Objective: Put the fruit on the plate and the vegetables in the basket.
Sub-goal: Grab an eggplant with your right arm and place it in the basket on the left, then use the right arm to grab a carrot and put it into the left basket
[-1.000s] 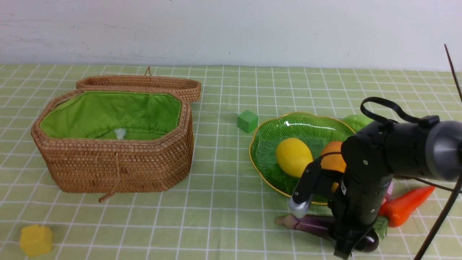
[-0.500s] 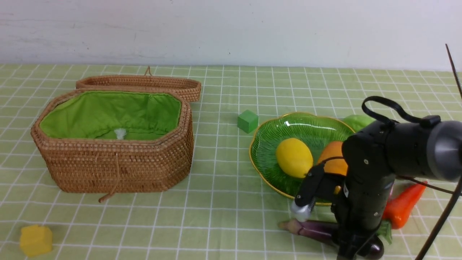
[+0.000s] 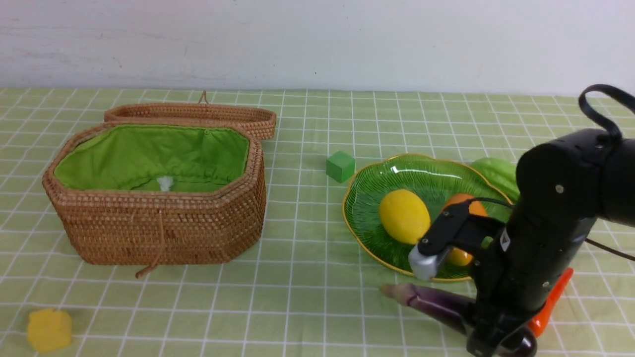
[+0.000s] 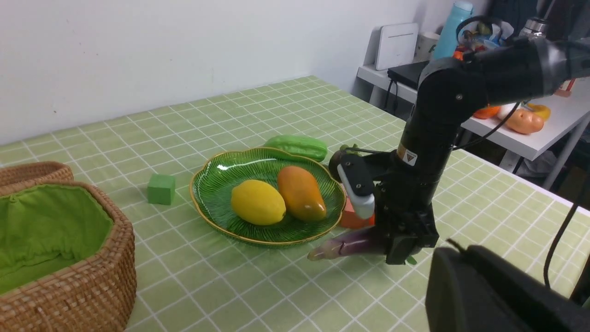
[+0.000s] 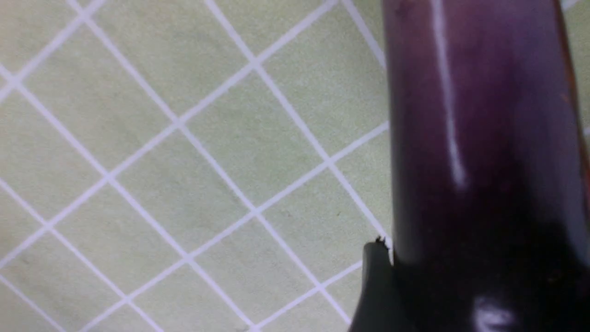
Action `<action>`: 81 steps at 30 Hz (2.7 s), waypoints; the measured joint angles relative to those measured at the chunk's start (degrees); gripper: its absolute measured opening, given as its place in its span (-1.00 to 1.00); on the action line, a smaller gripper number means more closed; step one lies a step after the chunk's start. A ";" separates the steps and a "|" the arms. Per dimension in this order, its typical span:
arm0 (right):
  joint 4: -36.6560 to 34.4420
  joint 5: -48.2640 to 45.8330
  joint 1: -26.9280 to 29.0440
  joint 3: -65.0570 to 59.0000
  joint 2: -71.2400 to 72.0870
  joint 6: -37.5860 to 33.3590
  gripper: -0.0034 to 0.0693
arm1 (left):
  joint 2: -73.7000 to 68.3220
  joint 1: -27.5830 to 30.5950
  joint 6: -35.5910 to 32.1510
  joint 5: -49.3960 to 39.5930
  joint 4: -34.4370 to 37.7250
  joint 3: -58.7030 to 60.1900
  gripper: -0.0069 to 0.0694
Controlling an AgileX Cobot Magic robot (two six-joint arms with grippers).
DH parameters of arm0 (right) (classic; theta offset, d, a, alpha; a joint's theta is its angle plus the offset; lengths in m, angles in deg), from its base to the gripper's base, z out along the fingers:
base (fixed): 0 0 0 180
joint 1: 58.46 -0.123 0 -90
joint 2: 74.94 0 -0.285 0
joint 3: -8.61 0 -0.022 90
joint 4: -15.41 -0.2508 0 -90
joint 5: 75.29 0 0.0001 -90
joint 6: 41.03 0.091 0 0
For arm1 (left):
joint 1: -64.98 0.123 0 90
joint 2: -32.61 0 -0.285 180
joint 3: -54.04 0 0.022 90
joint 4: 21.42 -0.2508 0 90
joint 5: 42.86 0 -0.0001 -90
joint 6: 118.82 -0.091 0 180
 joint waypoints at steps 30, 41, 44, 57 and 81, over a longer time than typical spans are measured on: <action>-3.81 -3.99 -4.18 20.04 1.26 14.16 0.28 | 0.00 0.00 12.35 -3.36 -16.06 0.00 -0.81; -8.93 10.76 -15.50 46.18 -12.79 12.18 0.28 | 0.00 0.00 34.04 -7.30 -42.58 0.00 -0.81; -9.90 16.36 -17.03 52.71 -19.93 11.01 0.28 | 0.00 0.00 35.28 -8.02 -43.87 0.00 -0.81; -9.26 34.38 -17.28 63.15 -36.26 7.16 0.52 | 0.00 0.00 35.77 -9.33 -42.69 0.00 -0.81; 8.39 -13.65 -16.95 59.39 -9.85 19.08 -0.92 | 0.00 0.00 11.47 -8.49 -14.38 0.00 -0.80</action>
